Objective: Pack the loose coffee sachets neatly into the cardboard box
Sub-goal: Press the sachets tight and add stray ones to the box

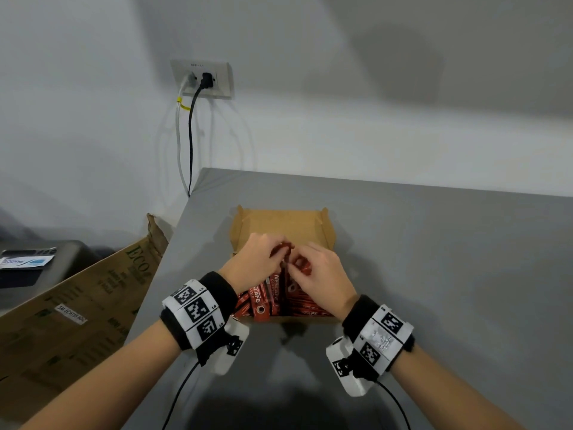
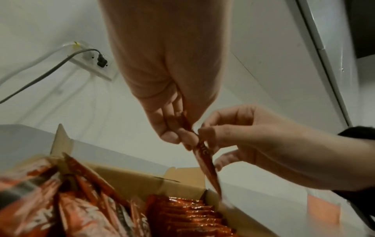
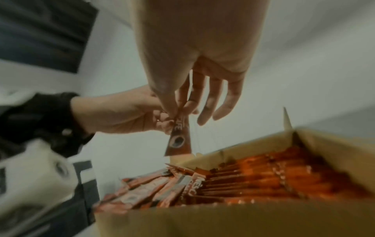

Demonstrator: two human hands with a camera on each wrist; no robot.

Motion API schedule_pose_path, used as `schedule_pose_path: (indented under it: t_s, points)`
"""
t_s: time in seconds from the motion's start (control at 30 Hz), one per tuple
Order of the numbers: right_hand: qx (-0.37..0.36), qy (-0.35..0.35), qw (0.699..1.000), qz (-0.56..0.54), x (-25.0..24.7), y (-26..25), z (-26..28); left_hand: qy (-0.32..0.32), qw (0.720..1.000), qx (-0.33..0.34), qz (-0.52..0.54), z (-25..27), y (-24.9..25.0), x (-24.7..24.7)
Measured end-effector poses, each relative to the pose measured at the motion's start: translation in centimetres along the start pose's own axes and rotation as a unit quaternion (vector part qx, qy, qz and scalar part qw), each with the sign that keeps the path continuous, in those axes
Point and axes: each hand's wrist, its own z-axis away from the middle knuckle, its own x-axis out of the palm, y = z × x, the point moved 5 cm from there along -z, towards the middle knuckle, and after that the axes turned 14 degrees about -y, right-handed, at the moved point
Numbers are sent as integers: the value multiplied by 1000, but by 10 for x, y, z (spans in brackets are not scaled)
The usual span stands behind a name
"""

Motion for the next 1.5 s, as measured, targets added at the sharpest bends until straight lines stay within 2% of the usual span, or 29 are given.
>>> schedule_pose_path:
  t_s: [0.07, 0.17, 0.23, 0.37, 0.53, 0.6, 0.7, 0.77, 0.87, 0.93, 1.03, 1.17, 1.37, 1.5]
  points:
    - [22, -1, 997, -72, -1, 11, 3, 19, 999, 6, 26, 2, 0, 0]
    - [59, -68, 989, -118, 2, 25, 7, 44, 994, 17, 101, 6, -1, 1]
    - [64, -92, 988, -109, 2, 29, 10, 47, 992, 18, 116, 9, -2, 2]
    - [66, -142, 987, -48, 0, 29, 13, 27, 999, 12, 18, 11, -4, 8]
    - [48, -171, 983, -43, -7, 27, 9, 12, 994, -17, 107, 14, -12, 8]
    - [52, -164, 985, -28, -9, 28, 9, 14, 995, -19, 102, 14, -12, 8]
    - [78, -91, 992, -44, -21, 39, 12, 17, 997, -18, 67, 15, -13, 11]
    - [98, -60, 989, -89, -29, 49, 19, -23, 999, -23, 5, 17, -14, 19]
    - [86, -120, 987, -64, -21, 46, 29, -134, 979, -10, -150, 19, -11, 42]
    - [85, -160, 981, -62, -12, 40, 34, -174, 966, -8, -193, 18, -7, 54]
    - [94, -185, 976, -69, -6, 41, 37, -176, 965, -35, -193, 15, -6, 54]
    - [81, -202, 974, -55, -6, 40, 35, -191, 958, -20, -215, 12, -3, 52]
    - [80, -218, 972, -35, -5, 39, 35, -215, 965, -38, -145, 5, -10, 58]
    - [67, -288, 955, 36, -1, 35, 36, -215, 966, -28, -144, 4, -14, 59]
